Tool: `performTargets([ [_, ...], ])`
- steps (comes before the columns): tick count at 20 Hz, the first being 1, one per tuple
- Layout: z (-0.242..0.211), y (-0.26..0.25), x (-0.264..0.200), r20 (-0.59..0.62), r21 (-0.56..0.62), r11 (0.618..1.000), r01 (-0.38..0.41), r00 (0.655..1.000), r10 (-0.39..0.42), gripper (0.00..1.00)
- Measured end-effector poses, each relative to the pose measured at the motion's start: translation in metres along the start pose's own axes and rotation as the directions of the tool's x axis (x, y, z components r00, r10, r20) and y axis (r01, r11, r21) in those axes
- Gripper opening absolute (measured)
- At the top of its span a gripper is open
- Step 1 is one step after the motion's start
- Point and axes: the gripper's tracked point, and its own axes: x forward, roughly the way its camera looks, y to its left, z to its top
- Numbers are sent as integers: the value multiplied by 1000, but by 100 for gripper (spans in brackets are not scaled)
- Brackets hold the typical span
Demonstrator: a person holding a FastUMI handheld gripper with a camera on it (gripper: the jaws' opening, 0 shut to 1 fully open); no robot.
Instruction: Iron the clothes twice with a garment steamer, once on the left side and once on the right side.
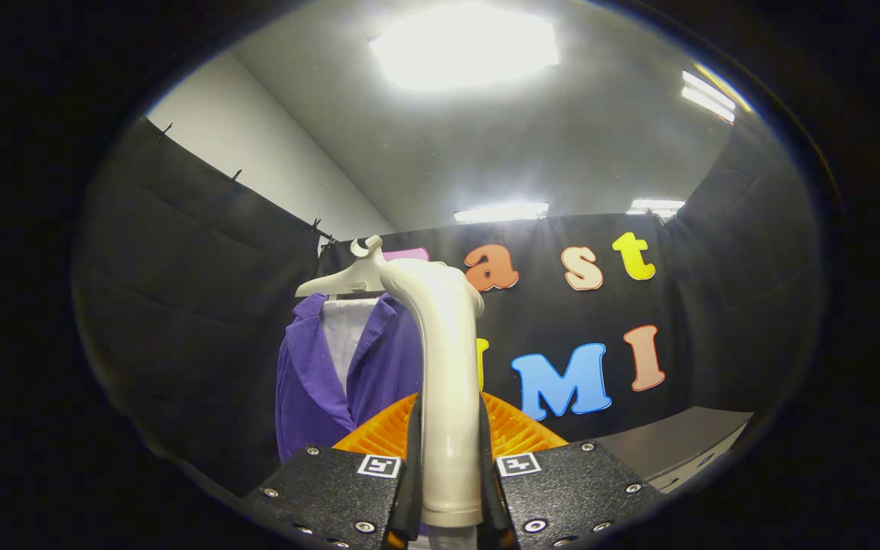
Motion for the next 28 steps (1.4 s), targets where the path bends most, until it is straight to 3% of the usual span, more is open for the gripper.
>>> performTargets([
  [10, -35, 40, 60, -95, -85, 996, 12, 995, -20, 31],
  [17, -87, 59, 52, -187, -121, 993, -8, 982, -14, 31],
  [28, -146, 56, 15, -285, -112, 993, 21, 957, -52, 31],
])
